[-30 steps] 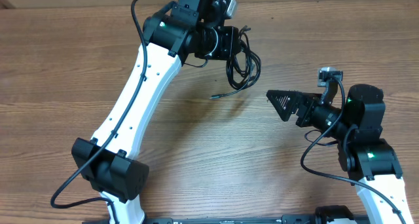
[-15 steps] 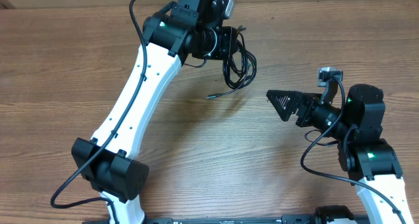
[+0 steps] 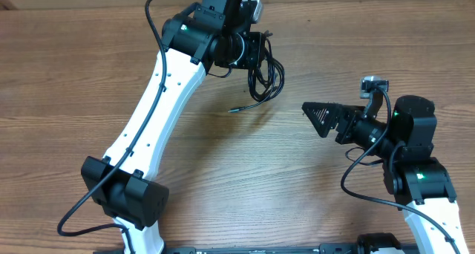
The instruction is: Untangle cables
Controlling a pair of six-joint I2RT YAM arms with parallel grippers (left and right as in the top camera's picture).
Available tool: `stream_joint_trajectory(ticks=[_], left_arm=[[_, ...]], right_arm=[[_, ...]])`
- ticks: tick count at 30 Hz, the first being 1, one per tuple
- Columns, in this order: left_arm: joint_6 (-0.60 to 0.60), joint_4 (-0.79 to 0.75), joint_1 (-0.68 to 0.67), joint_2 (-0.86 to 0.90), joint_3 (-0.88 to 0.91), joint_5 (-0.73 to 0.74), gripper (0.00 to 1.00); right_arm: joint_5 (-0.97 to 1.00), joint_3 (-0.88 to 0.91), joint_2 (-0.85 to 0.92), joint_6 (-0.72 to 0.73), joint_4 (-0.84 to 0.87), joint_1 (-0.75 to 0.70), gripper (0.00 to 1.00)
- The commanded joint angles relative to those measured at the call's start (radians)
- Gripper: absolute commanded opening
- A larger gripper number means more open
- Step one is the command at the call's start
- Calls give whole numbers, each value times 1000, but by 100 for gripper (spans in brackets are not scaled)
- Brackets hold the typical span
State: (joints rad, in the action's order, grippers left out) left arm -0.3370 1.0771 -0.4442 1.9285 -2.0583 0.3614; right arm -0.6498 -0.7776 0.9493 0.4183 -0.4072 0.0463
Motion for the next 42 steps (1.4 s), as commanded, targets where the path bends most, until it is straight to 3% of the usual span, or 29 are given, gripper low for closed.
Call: stream_joint_trajectory(ticks=[1,27,32,37,42], left_arm=[[19,-4,-2,-2,-30,-23,4],[19,20,-4,-2,-30,-32,4],[18,20,-4,-2,-30,-32,4],[-45,18,-1,-2,-30,-32,4],[-109,13,0,-2,-30,-29,4]], right_arm=[[-3,-22,0,1,9,-3,100],[-3,-22,0,1,9,-3,100],[91,-22,2,1,2,-3,100],[83,-22,3,8,32,-3,100],[37,-22,20,125,154,-3,100]])
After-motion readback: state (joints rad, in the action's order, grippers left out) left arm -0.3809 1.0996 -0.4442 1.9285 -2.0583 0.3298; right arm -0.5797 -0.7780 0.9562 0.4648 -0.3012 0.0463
